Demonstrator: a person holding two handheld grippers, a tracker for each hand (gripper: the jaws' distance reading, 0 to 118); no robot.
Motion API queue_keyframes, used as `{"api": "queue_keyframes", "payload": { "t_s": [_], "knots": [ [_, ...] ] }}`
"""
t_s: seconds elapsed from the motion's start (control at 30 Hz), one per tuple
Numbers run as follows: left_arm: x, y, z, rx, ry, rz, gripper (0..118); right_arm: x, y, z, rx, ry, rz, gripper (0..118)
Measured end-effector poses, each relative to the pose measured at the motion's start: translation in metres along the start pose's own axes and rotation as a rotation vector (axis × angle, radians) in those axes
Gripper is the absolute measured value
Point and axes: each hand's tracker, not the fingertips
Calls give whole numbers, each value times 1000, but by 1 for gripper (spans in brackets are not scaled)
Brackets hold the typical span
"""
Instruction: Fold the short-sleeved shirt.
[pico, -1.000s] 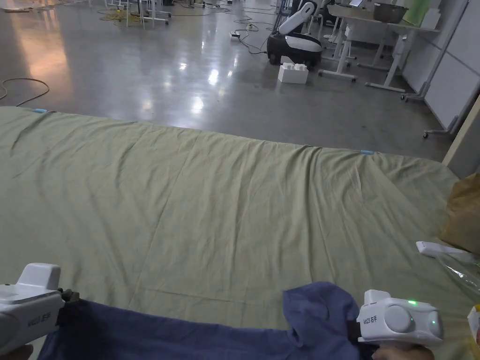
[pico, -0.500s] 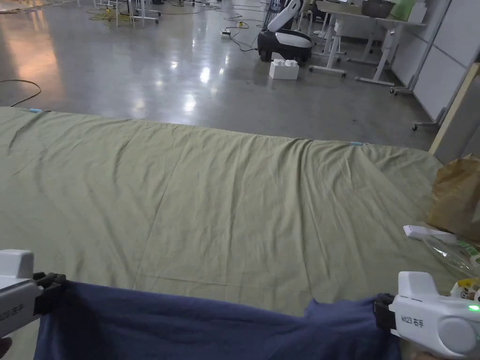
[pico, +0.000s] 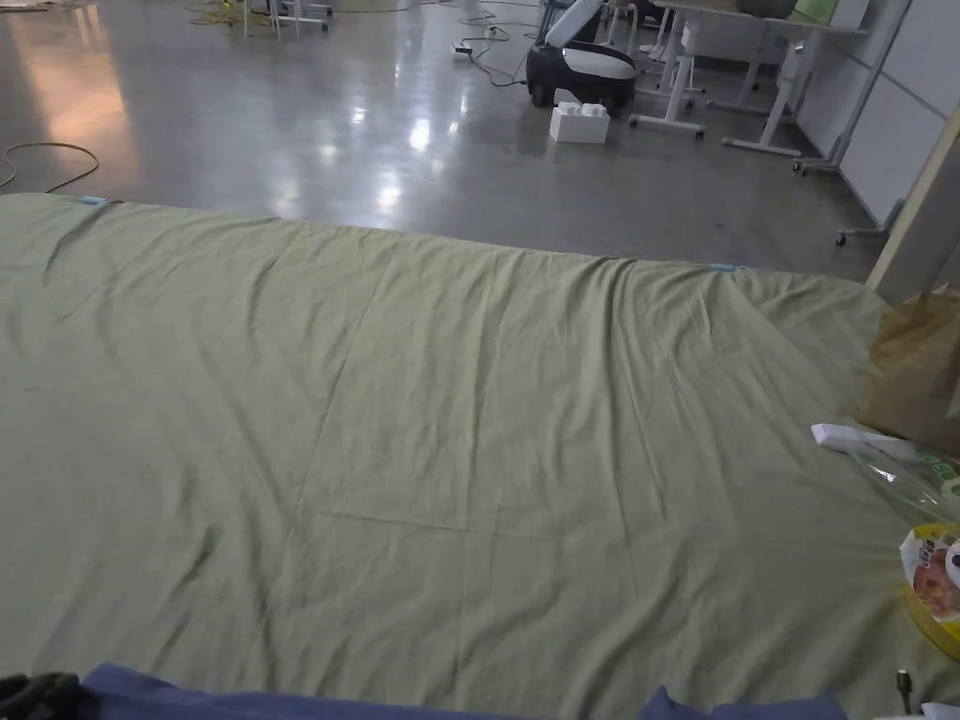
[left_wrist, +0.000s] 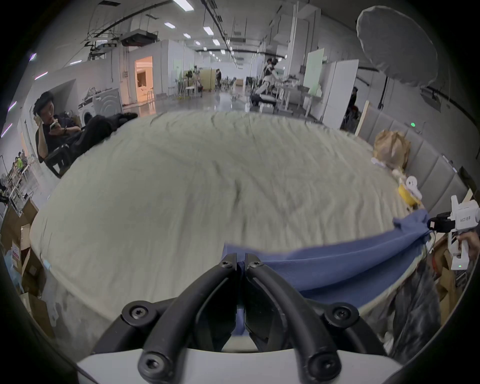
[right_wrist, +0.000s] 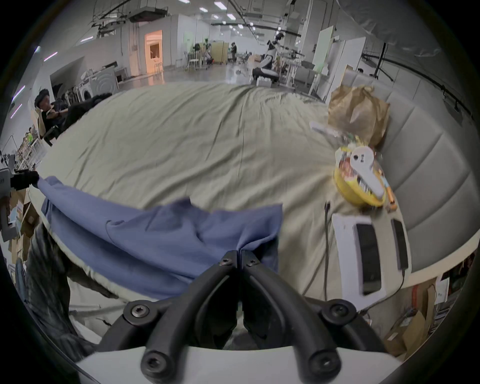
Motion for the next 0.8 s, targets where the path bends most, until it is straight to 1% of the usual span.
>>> {"api": "queue_keyframes", "payload": {
  "t_s": [0.1,0.2,0.37,0.4,0.43,0.47,0.5,0.53,0.57,0.6,0.63,0.7,0.8],
  "knots": [
    [0,-23,-13,-97,3,5,4,-1,-21,-17,-62,12,-41,2],
    [3,-37,-26,-155,25,-9,4,-3,-35,-37,-106,11,-46,2],
    [4,-45,-45,-168,39,0,5,-1,-44,-53,-87,2,-80,4],
    [1,-49,-52,-169,44,-3,5,-1,-42,-53,-86,-4,-79,8],
    [1,-49,-54,-165,53,-10,7,-2,-41,-53,-87,-7,-77,15],
    [1,-48,-52,-156,57,-16,11,-3,-42,-52,-88,-23,-65,24],
    [1,-46,-51,-152,60,-14,15,-3,-39,-48,-91,-47,-42,41],
    [1,-44,-52,-148,64,-10,24,-2,-35,-43,-94,-66,-27,62],
    [1,-42,-50,-136,68,-7,34,-1,-30,-38,-89,-80,-30,74],
    [1,-38,-48,-115,67,0,45,-5,-22,-26,-68,-90,-44,79],
    [1,-33,-46,-92,64,8,52,-5,-15,-19,-28,-97,-68,79],
    [7,-17,-39,-19,64,30,56,-5,1,-7,62,-102,-87,79],
    [24,9,-29,77,63,21,57,-16,36,16,203,-130,-103,79]
  ]
}}
